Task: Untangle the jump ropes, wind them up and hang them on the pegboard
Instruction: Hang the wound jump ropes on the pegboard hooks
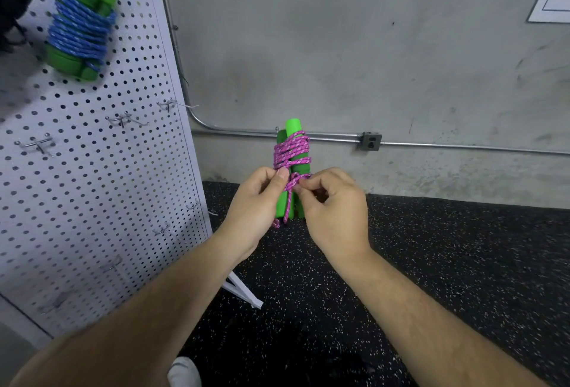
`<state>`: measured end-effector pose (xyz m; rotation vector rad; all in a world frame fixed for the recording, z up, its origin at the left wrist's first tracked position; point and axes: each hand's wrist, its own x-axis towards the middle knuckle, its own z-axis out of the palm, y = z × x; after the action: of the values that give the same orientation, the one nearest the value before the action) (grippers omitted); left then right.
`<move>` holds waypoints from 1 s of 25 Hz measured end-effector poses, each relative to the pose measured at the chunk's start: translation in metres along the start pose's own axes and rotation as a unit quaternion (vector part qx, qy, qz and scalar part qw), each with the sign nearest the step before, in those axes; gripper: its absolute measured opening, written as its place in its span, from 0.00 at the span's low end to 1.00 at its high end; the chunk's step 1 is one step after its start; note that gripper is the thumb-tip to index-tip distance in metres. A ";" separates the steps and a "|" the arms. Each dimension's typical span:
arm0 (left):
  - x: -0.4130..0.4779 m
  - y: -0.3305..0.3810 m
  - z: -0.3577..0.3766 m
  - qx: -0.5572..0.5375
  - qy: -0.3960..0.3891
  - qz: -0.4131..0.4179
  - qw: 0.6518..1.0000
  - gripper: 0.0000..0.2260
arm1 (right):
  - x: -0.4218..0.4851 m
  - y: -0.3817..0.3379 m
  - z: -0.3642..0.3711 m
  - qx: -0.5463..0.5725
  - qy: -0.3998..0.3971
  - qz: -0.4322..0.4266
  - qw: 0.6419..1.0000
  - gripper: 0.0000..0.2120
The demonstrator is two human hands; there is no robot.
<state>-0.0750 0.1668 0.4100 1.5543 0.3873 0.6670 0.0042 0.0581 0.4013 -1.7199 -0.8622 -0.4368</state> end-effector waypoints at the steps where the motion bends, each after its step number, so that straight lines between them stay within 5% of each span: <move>1: -0.001 0.002 0.001 -0.008 0.005 0.012 1.000 0.12 | -0.001 -0.001 0.001 0.004 0.007 -0.012 1.000 0.04; 4: -0.003 0.009 0.001 -0.037 0.003 0.023 0.999 0.04 | -0.004 0.002 0.001 0.022 0.035 -0.038 0.998 0.04; 14: -0.002 0.012 -0.001 -0.032 -0.009 0.017 0.999 0.08 | -0.003 0.011 -0.002 -0.060 0.080 -0.198 0.975 0.03; 18: 0.002 0.007 -0.003 0.036 0.030 0.014 0.999 0.06 | -0.002 0.011 0.002 -0.071 0.027 -0.243 0.967 0.02; 21: 0.004 0.007 -0.006 0.153 0.041 0.043 0.986 0.08 | -0.003 -0.002 -0.002 -0.065 -0.036 -0.172 0.982 0.06; 25: 0.002 0.005 -0.006 0.281 0.018 0.133 0.950 0.07 | 0.013 -0.011 -0.014 -0.220 -0.076 -0.196 0.953 0.17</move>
<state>-0.0779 0.1724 0.4150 2.1650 0.4205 0.8390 0.0070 0.0510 0.4216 -2.0080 -1.3020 -0.8193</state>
